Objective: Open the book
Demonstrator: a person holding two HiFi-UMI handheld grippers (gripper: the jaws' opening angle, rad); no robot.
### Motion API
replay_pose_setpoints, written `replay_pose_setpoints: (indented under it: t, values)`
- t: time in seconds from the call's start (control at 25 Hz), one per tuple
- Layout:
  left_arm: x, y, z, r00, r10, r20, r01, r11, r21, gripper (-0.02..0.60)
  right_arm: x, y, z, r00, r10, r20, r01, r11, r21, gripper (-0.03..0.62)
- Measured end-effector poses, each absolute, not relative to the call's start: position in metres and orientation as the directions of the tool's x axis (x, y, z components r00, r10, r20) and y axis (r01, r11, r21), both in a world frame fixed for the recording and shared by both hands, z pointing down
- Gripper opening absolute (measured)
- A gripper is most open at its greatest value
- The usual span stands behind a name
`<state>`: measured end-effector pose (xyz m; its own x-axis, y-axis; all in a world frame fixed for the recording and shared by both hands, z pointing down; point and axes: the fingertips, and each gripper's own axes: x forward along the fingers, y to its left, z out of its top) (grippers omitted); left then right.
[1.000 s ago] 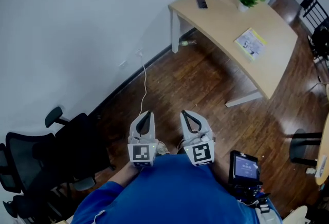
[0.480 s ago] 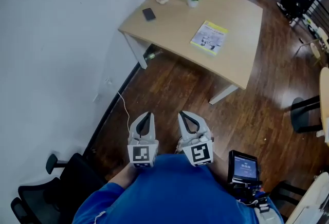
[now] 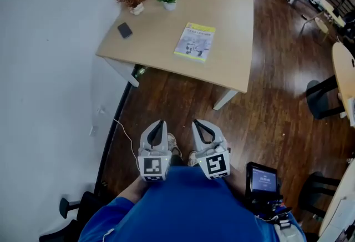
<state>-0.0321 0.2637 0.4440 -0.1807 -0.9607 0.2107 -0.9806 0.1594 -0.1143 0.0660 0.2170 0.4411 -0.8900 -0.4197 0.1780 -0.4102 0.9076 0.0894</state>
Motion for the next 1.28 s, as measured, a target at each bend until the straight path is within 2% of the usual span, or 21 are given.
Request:
replay_pose_setpoints:
  t: [0.48,0.8,1.28]
  values:
    - [-0.08,0.142,0.434,0.002,-0.982,0.188,-0.993,-0.023,-0.112,0.008,0.027,0.108,0.436,-0.796,-0.571,0.202,-0.557,0.821,0.124,0.003]
    - [-0.14,0.081,0.443,0.117,-0.975,0.187,-0.983,-0.14,-0.118,0.008,-0.028,0.054,0.442,-0.72,-0.665,0.198,-0.65,0.747,0.143,0.003]
    - [-0.158,0.014,0.466,0.17,-0.96,0.224,-0.978,-0.192,-0.085,0.008,-0.036,-0.009,0.461,-0.647,-0.728,0.229,-0.718,0.682,0.14,0.003]
